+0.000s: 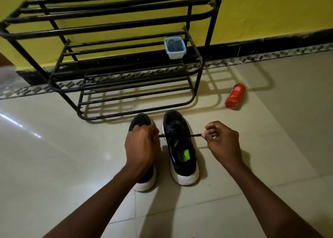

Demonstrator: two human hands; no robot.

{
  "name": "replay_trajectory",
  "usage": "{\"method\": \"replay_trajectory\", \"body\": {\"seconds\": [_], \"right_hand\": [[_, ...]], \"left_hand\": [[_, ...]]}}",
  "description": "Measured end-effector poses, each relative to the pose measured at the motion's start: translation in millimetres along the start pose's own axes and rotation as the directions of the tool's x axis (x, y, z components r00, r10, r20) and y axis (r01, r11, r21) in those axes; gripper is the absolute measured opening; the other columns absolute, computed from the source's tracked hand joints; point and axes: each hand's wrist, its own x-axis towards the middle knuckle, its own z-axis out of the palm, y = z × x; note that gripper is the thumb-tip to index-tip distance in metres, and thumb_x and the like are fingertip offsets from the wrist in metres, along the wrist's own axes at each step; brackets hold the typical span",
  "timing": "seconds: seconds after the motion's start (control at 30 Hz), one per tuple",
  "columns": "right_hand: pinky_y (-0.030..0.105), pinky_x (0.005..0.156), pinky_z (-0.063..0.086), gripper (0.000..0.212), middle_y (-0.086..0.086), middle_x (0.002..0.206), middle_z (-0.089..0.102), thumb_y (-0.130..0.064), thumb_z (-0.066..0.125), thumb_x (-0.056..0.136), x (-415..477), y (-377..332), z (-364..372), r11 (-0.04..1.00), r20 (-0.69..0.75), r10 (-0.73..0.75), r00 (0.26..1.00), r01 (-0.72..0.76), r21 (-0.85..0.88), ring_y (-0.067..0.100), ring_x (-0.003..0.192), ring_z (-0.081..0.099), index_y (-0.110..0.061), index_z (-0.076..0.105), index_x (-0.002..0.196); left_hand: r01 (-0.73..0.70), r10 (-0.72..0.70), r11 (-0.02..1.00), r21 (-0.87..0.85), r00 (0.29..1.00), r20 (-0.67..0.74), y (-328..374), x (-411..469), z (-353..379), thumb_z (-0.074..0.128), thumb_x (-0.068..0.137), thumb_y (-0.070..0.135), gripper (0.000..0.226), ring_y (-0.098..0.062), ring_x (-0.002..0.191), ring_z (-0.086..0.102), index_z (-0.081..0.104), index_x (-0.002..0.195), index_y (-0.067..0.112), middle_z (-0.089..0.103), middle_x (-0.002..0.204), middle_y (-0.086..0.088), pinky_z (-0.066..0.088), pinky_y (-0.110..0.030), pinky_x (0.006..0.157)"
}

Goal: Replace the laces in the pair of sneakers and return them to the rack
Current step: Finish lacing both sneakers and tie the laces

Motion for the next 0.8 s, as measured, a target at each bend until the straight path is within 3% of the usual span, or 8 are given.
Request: {"method": "replay_trajectory", "body": {"seconds": [0.1, 0.27, 0.37, 0.47, 0.7, 0.8], "right_hand": [[0.02, 0.069, 0.056, 0.023, -0.009, 0.069, 0.069, -0.005, 0.083, 0.076, -2.7, 4.1, -4.2, 1.0, -0.019, 0.023, 1.0, -0.023, 0.008, 0.006, 0.066, 0.067, -0.018, 0.069, 0.089], [0.033, 0.072, 0.061, 0.021, -0.008, 0.068, 0.07, -0.006, 0.083, 0.076, -4.8, 6.0, -6.2, 0.997, -0.025, 0.082, 0.996, -0.082, 0.013, 0.006, 0.063, 0.068, -0.017, 0.07, 0.087], [0.031, 0.071, 0.061, 0.02, -0.008, 0.067, 0.07, -0.005, 0.084, 0.076, -6.3, 6.9, -6.8, 0.994, -0.04, 0.104, 0.994, -0.103, 0.029, 0.005, 0.062, 0.069, -0.015, 0.07, 0.087], [0.024, 0.068, 0.059, 0.019, -0.009, 0.066, 0.069, -0.004, 0.084, 0.075, -11.9, 4.9, -3.9, 0.987, -0.076, 0.153, 0.985, -0.149, 0.058, 0.003, 0.062, 0.068, -0.015, 0.071, 0.085], [0.022, 0.068, 0.058, 0.017, -0.006, 0.062, 0.069, -0.002, 0.08, 0.076, -19.7, 5.4, 0.9, 0.967, -0.102, 0.246, 0.964, -0.237, 0.088, 0.006, 0.062, 0.068, -0.016, 0.07, 0.08], [0.03, 0.07, 0.06, 0.02, -0.007, 0.061, 0.068, -0.003, 0.081, 0.075, -18.1, 4.8, 0.0, 0.965, -0.101, 0.258, 0.961, -0.252, 0.07, 0.007, 0.061, 0.068, -0.018, 0.069, 0.078]], "left_hand": [[-0.07, 0.069, 0.99, 0.123, 0.998, 0.012, -4.2, -4.7, -0.9, 0.074, 0.084, 0.016, 0.012, -0.023, 0.085, 0.064, 0.079, 0.094, 0.021, 0.074, 0.088, -0.001, 0.042, -0.028, 0.067], [-0.028, 0.025, 0.991, 0.132, 0.999, 0.027, -6.6, -4.9, -0.4, 0.072, 0.085, 0.017, 0.012, -0.022, 0.083, 0.065, 0.079, 0.09, 0.025, 0.074, 0.087, 0.001, 0.039, -0.026, 0.063], [-0.039, 0.033, 0.987, 0.157, 0.999, 0.038, -6.9, -1.9, -0.3, 0.073, 0.082, 0.015, 0.012, -0.026, 0.081, 0.065, 0.078, 0.086, 0.024, 0.073, 0.083, 0.0, 0.046, -0.031, 0.064], [-0.005, 0.004, 0.991, 0.137, 1.0, 0.01, -5.7, -0.8, -1.7, 0.073, 0.079, 0.007, 0.016, -0.028, 0.074, 0.065, 0.078, 0.081, 0.022, 0.072, 0.077, -0.003, 0.044, -0.03, 0.061], [0.077, -0.075, 0.991, 0.108, 0.997, -0.02, -1.5, -0.3, -3.5, 0.075, 0.078, 0.004, 0.015, -0.03, 0.062, 0.063, 0.079, 0.08, 0.018, 0.069, 0.071, -0.007, 0.038, -0.026, 0.058], [0.09, -0.089, 0.992, 0.089, 0.996, -0.016, -6.1, 0.2, -0.6, 0.073, 0.082, 0.006, 0.013, -0.031, 0.068, 0.064, 0.079, 0.085, 0.018, 0.07, 0.078, -0.009, 0.041, -0.027, 0.06]]}}
